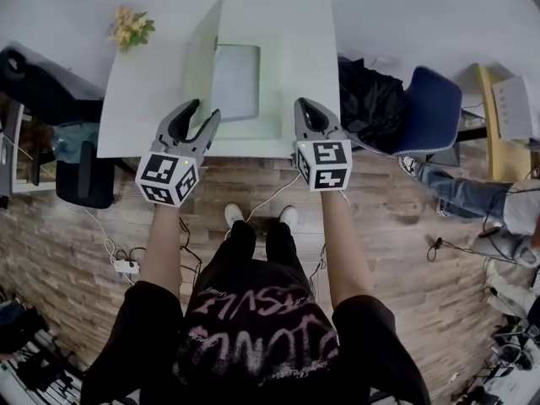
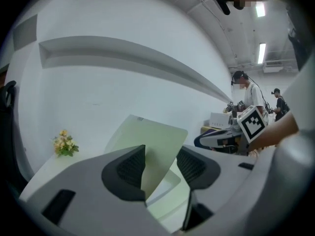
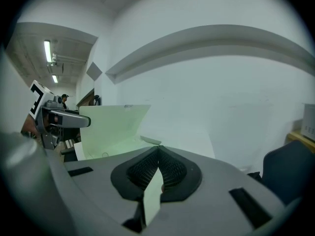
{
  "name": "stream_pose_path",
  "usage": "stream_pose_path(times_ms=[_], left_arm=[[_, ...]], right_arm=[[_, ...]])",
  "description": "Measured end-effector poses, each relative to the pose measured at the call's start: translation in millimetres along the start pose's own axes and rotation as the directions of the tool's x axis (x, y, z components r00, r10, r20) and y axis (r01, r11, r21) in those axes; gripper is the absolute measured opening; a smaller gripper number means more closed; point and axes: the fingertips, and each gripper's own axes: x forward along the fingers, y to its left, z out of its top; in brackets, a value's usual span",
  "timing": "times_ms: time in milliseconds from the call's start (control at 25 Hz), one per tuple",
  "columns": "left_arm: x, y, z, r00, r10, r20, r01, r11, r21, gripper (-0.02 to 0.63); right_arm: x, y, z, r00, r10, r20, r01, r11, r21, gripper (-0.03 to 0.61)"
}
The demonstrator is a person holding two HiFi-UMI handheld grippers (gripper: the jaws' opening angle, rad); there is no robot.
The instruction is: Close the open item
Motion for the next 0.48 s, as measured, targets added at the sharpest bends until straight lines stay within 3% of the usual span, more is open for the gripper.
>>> stream_pose_path(times_ms=[480], left_arm=[[43, -58, -31, 0.978, -0.166, -0.126, 0.172, 0.984, 0.037, 0.264]], right_arm=[[-27, -41, -21, 0.996, -0.086, -0.024, 0.087, 0.995, 0.042, 0.009]])
